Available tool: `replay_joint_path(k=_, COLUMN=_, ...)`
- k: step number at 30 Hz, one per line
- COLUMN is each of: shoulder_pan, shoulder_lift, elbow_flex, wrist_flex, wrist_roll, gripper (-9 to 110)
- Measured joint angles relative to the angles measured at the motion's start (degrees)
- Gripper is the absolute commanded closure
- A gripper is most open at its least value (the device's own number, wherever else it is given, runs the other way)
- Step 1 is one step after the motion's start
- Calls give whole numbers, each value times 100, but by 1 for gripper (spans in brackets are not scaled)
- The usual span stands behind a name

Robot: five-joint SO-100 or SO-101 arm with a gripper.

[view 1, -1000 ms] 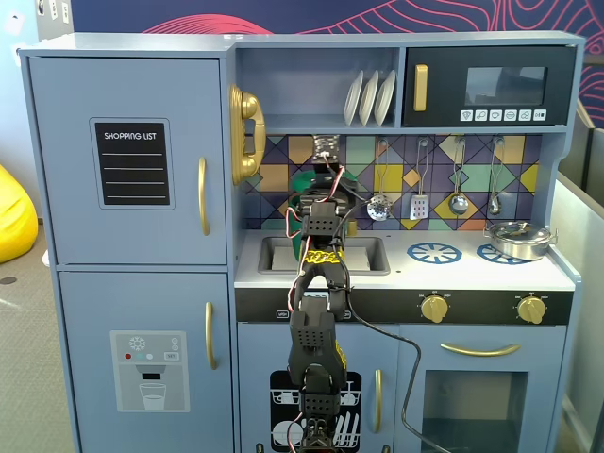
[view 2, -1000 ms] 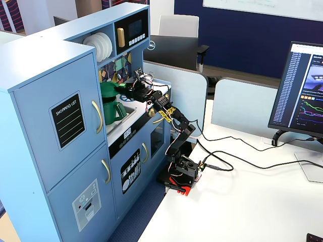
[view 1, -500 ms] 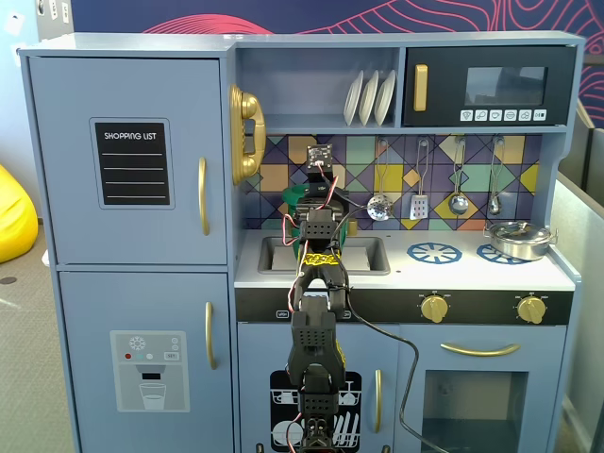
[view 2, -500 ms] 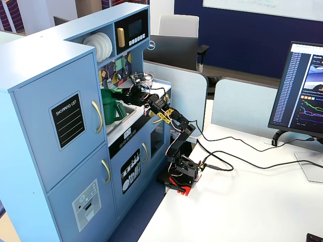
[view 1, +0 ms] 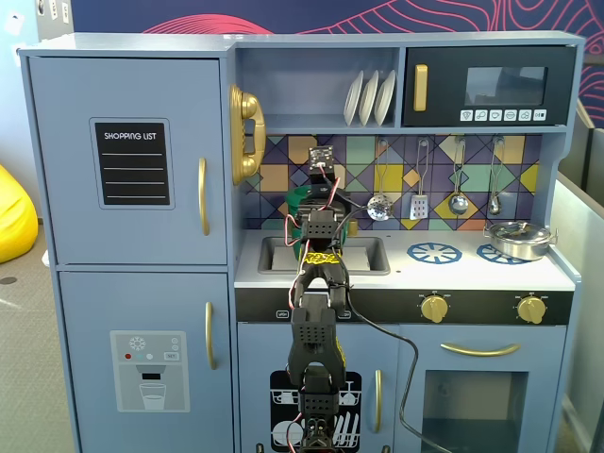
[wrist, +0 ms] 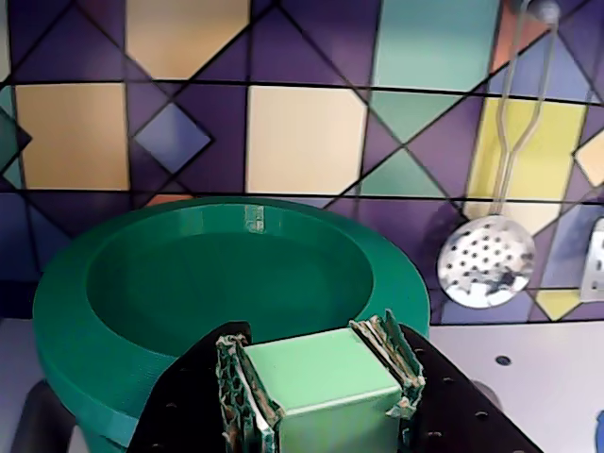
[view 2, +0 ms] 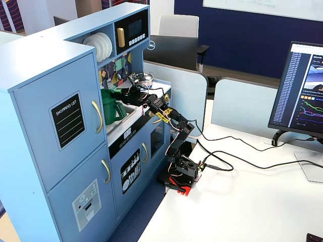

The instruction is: Pick up the lid from the counter and put it on the green recipient

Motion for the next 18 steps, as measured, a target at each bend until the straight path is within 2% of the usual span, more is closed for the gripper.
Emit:
replay_joint_path(k=5, shoulder_pan=44, shoulder_lift=9, elbow_flex=176, wrist_flex=-18, wrist_roll=9, gripper=99)
replay_joint_path(k=8, shoulder_pan=44, shoulder_lift=26, elbow_flex=220, wrist_flex=-53, wrist_roll=53, gripper=76)
replay_joint_path(k=11, shoulder_pan=62, shoulder_lift=26, elbow_flex=220, wrist_flex=-62, wrist_roll=176, gripper=63)
replay_joint_path(k=18, shoulder_pan=105, shoulder_lift=18, elbow_flex=-431, wrist_flex=360, wrist_roll=308, gripper=61)
